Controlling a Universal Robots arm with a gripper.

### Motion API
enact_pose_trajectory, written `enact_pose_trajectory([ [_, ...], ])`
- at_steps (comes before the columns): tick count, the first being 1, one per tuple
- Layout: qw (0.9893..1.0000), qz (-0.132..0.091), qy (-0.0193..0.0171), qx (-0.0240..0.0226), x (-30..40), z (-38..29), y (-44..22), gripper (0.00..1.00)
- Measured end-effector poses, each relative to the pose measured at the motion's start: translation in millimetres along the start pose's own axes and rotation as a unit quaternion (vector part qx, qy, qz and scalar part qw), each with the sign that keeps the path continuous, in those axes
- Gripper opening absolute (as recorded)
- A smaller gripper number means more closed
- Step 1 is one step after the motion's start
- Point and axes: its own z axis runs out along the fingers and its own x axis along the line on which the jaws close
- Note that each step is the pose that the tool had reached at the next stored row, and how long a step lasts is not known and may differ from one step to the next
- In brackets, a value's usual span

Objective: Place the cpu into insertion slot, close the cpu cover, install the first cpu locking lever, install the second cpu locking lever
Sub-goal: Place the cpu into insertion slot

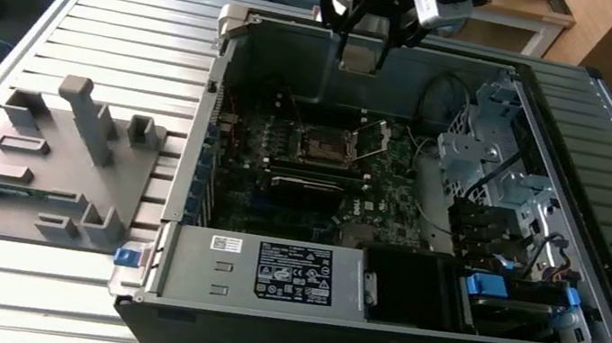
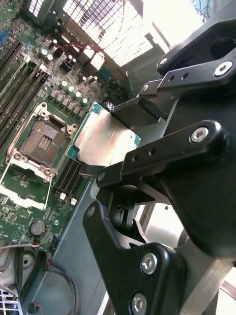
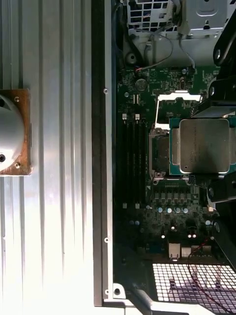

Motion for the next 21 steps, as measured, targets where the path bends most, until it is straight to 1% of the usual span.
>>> enact_pose_trajectory([
  [11,1.0000,0.000,0.0000,0.0000,0.0,0.6,-0.1,0.54],
  [21,1.0000,0.000,0.0000,0.0000,-0.2,8.7,-0.8,0.54],
])
